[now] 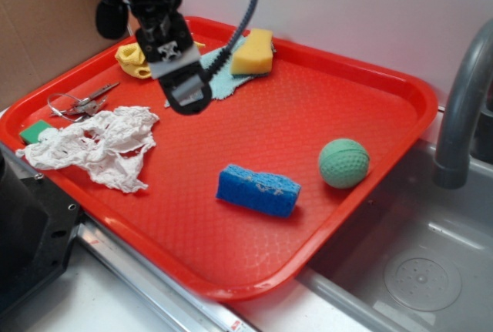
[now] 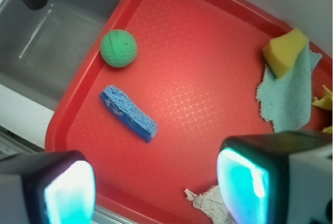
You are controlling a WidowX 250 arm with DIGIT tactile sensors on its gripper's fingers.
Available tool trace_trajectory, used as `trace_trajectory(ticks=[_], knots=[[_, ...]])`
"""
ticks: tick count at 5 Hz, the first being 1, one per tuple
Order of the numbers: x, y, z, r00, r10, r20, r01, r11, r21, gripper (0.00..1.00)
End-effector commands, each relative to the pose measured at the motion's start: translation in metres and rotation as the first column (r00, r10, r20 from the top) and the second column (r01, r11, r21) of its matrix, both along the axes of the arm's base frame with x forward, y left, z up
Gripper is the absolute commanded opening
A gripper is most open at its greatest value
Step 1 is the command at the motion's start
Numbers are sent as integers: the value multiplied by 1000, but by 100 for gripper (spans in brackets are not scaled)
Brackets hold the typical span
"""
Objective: Grab the blue sponge.
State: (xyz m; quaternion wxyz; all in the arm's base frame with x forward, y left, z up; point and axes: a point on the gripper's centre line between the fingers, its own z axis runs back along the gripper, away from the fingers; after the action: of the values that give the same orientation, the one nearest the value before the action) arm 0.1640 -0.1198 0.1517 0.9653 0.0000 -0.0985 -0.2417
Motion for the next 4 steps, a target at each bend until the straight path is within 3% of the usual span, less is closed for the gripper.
trace_trajectory(ticks=[1,2,3,4], knots=[[14,-17,-93,927,-372,-52,368,927,-71,100],[16,-18,-116,904,-422,-63,418,905,-75,100],[23,-33,-114,860,-511,-5,509,858,-69,100],[26,-44,-108,853,-521,-21,520,853,-36,0]])
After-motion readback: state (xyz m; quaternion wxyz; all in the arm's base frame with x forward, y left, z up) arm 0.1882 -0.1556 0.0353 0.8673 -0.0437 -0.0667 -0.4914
